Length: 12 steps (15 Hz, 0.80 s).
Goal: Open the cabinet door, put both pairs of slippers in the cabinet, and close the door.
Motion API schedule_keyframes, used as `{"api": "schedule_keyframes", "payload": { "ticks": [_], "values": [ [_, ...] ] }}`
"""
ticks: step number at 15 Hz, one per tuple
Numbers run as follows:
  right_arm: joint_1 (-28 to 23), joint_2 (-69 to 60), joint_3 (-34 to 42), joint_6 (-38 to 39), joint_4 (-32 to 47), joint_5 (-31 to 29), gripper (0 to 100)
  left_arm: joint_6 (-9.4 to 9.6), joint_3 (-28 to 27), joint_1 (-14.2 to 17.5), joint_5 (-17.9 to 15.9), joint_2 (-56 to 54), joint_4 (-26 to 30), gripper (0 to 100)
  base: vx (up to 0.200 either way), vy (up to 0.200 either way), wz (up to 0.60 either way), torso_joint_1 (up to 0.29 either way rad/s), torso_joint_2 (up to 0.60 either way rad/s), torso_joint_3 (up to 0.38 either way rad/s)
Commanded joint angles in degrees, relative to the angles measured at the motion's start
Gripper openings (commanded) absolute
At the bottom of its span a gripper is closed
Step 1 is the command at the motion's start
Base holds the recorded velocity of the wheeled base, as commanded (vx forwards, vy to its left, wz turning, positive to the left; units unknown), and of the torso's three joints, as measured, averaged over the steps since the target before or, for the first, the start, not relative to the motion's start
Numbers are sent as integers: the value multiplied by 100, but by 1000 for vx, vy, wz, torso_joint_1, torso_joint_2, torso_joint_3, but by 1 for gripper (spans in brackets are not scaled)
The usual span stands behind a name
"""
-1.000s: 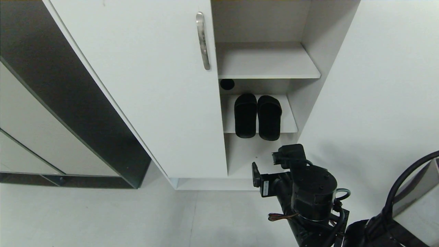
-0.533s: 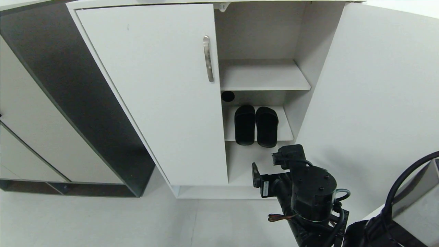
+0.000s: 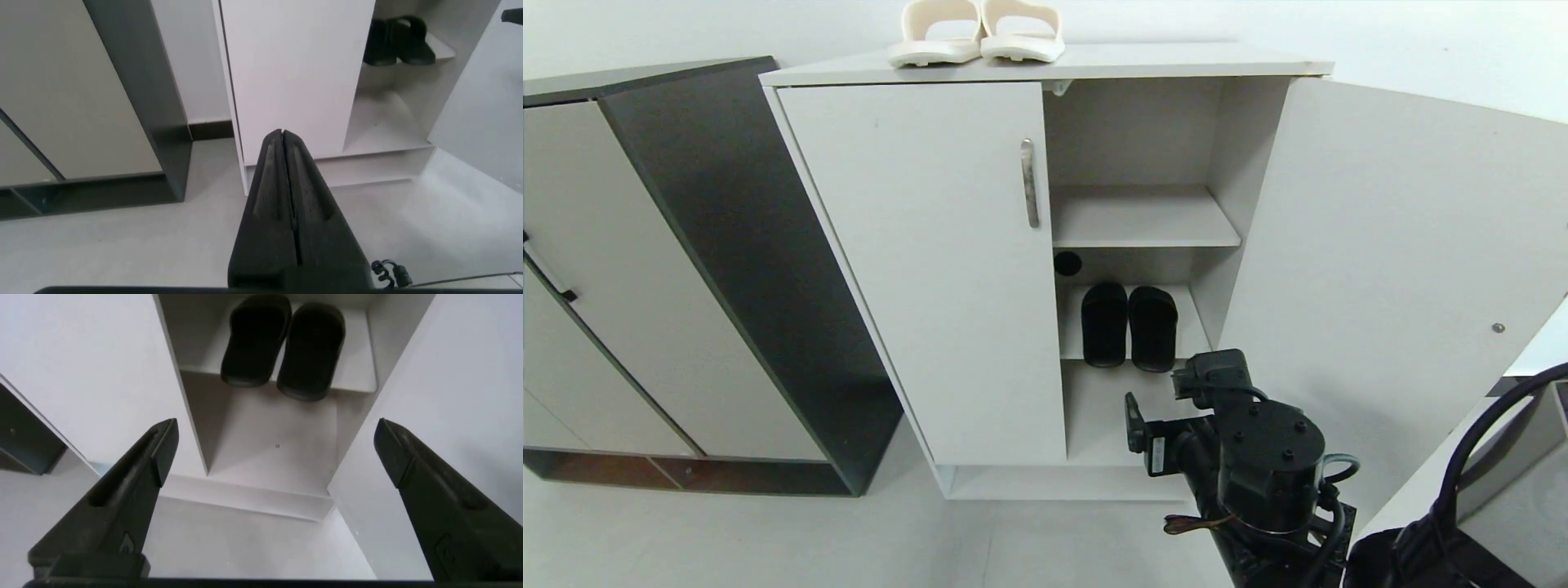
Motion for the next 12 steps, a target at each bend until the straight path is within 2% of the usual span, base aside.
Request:
{"api": "schedule_keyframes", "payload": {
  "ticks": [1,4,12],
  "values": [
    [3,22,33,-1,-4,2,100,4,-1,1,-2,-2,2,0,0,0,0,2,2,168],
    [3,14,95,-9,-13,2,100,-5,-1,1,-2,-2,2,0,0,0,0,1,4,32],
    [3,5,147,-36,-13,11,100,-5,-1,1,-2,-2,2,0,0,200,0,4,1,7]
  ]
}}
